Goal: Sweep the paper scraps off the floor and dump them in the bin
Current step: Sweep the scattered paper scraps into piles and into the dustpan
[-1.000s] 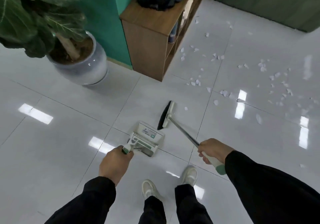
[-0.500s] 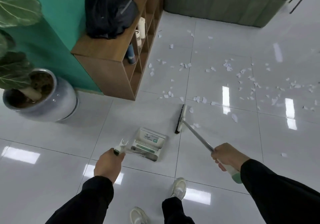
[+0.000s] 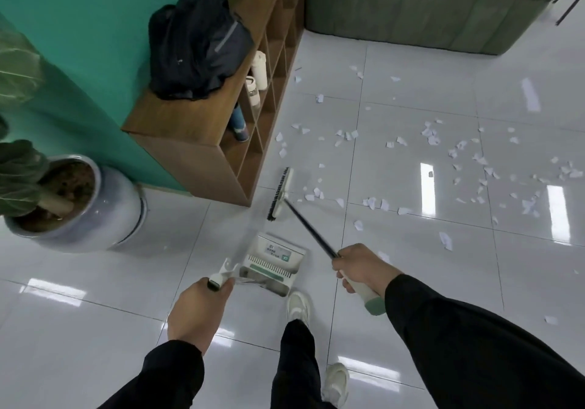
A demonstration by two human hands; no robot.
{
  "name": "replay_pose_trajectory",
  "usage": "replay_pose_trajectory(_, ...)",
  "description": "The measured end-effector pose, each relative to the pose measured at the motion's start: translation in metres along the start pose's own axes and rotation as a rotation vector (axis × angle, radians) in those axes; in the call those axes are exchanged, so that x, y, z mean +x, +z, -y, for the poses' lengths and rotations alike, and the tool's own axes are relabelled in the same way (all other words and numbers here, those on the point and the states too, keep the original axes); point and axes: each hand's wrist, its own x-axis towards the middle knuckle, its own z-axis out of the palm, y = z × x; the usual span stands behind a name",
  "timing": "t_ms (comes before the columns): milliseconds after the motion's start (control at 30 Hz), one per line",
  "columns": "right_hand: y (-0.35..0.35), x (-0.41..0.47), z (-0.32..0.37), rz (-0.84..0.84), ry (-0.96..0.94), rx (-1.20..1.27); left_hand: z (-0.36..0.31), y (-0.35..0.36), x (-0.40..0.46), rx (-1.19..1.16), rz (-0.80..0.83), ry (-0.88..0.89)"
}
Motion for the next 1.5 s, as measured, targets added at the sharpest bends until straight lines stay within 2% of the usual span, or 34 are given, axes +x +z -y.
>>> replay_pose_trajectory(233,0.003,0.09,0.059,0.013,0.142,0.147,-0.058,-0.001,0.105,0.019,0.037,0.043)
replay_pose_trajectory(367,-0.028,0.114,0.064,-0.064,0.21,0.216,-0.087,0.006,0.145,0.073,0.118,0.072)
replay_pose_trajectory(500,-0.083,0.109,0.043,-0.1,0.289,0.21,-0.134,0.019,0.17,0.125,0.176,0.13)
replay_pose_trajectory(633,-0.132,0.081,0.015,-0.231,0.324,0.292,-0.186,0.043,0.183,0.112,0.304,0.19)
replay_pose_trajectory(733,-0.161,0.064,-0.008,-0.298,0.346,0.325,-0.221,0.06,0.188,0.212,0.331,0.287)
replay_pose_trajectory(833,-0.187,0.053,-0.03,-0.361,0.389,0.326,-0.245,0.072,0.197,0.208,0.38,0.288)
replay_pose_trajectory(933,-0.206,0.043,-0.038,-0.412,0.408,0.332,-0.254,0.08,0.199,0.178,0.411,0.252)
replay_pose_trajectory(1033,-0.213,0.032,-0.032,-0.435,0.399,0.366,-0.247,0.081,0.195,0.152,0.372,0.256)
replay_pose_trajectory(1167,-0.199,0.026,-0.011,-0.369,0.323,0.406,-0.227,0.074,0.185,0.141,0.308,0.26)
replay_pose_trajectory(1300,-0.163,0.043,0.017,-0.266,0.233,0.46,-0.217,0.063,0.173,0.141,0.323,0.233)
replay_pose_trajectory(1500,-0.12,0.079,0.013,-0.17,0.259,0.466,-0.208,0.058,0.172,0.195,0.339,0.213)
